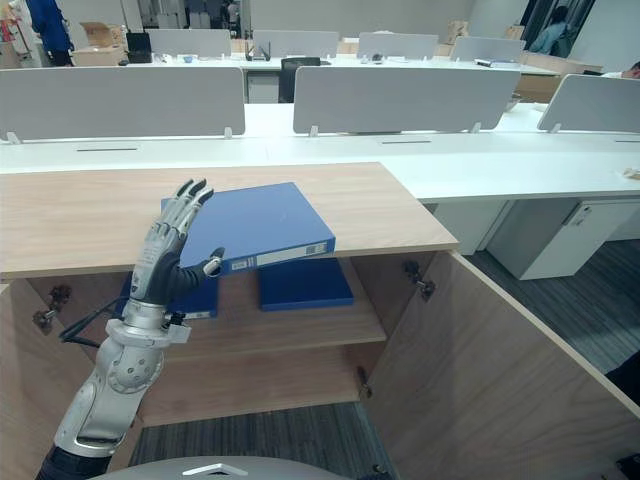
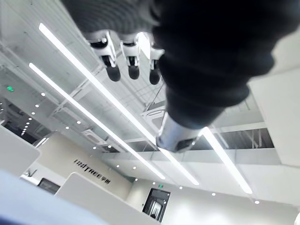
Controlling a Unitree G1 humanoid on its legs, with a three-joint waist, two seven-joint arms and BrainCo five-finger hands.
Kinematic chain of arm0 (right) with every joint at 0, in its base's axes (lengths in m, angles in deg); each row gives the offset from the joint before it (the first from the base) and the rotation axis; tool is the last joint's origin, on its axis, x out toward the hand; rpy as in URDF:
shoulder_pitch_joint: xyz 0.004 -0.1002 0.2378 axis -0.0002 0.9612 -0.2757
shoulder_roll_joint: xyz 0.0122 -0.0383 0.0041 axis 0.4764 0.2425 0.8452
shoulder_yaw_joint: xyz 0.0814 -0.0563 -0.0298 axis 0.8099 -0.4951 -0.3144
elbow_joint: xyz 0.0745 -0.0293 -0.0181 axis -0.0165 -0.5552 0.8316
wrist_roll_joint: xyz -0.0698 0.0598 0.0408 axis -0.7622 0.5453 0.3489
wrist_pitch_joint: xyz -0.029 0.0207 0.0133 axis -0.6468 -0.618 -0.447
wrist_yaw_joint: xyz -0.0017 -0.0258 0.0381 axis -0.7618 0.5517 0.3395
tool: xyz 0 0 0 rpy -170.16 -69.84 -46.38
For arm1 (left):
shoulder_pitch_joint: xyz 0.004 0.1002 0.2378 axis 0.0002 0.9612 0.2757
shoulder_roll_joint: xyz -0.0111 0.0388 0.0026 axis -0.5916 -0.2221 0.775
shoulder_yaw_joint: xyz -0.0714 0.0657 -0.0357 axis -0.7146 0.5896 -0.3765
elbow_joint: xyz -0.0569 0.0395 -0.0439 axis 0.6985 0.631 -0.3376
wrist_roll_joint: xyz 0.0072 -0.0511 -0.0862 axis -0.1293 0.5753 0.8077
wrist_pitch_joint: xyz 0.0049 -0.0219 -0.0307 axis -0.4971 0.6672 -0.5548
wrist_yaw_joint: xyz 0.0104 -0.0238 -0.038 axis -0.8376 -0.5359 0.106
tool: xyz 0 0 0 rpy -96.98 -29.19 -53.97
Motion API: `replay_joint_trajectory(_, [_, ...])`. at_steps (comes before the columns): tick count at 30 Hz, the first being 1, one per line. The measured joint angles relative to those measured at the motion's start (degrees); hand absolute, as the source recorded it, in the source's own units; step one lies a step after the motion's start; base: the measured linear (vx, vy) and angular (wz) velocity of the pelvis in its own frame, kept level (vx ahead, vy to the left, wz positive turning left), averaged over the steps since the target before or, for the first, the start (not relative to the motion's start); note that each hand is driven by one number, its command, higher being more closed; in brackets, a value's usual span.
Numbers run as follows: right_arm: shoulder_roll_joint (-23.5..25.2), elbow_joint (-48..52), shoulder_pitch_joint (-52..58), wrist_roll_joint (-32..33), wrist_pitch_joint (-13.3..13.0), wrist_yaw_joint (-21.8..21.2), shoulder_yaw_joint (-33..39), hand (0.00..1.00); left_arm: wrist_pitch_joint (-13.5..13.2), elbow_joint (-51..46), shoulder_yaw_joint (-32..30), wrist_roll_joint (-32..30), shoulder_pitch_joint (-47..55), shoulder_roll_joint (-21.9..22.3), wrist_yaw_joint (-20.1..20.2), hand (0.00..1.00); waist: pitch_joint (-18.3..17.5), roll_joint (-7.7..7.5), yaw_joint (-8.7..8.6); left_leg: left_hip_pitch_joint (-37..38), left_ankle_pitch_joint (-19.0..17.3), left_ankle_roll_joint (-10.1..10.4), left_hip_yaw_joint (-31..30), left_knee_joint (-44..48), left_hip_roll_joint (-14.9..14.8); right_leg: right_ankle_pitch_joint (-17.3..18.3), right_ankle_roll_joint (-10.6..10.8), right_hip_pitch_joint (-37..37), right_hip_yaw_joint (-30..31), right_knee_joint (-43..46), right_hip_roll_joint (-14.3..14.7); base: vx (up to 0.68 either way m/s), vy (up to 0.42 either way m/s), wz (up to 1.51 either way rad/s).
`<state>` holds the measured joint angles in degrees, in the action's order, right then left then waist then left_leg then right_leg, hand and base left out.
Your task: Walk over to the cabinet, pick up the folder, carry it to the office cabinet, place the folder inside the office cabinet, then close the office cabinet door
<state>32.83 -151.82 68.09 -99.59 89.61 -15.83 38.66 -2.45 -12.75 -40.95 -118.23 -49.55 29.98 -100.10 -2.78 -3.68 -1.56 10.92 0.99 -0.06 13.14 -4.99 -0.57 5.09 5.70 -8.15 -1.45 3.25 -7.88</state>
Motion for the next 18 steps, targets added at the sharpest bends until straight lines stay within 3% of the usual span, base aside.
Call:
replay_joint_trajectory(1, [0.02, 0.0, -0.01, -0.01, 0.01, 0.0, -0.01, 0.0, 0.01, 0.8, 0.02, -0.44, 0.0, -0.01, 0.02, 0.0, 0.04, 0.7, 0.01, -0.04, 0.01, 0.01, -0.11, 0.0, -0.01, 0.01, -0.03, -0.02, -0.16, -0.02, 0.0, -0.04, -0.024, 0.07])
replay_joint_trajectory(3, [0.03, 0.02, -0.01, -0.02, 0.0, -0.01, -0.03, 0.0, 0.06, 2.74, 0.07, -1.24, 0.01, -0.06, 0.09, 0.0, 0.24, 0.12, -0.02, -0.21, 0.03, 0.04, -0.43, 0.0, -0.01, -0.01, -0.08, -0.1, -0.65, -0.17, -0.02, -0.02, -0.017, 0.08])
replay_joint_trajectory(4, [0.04, 0.02, 0.0, -0.04, 0.0, -0.01, -0.03, 0.0, 0.08, 3.92, 0.16, -1.94, 0.03, -0.24, 0.14, 0.0, 0.13, 0.67, 0.0, -0.23, 0.04, 0.05, -0.55, 0.0, -0.03, -0.02, -0.1, -0.2, -0.83, -0.26, -0.02, -0.01, -0.015, 0.06])
replay_joint_trajectory(18, [0.11, 0.15, -0.36, -0.07, -0.01, 0.0, 0.05, 0.0, 1.07, 10.82, 1.26, -6.54, 0.01, -2.21, 0.57, 0.0, 0.67, 0.48, -0.61, -0.72, -0.1, 0.19, -0.71, 0.01, -0.13, -0.25, -0.22, -0.72, -1.33, -1.99, 0.11, 0.0, -0.001, 0.0])
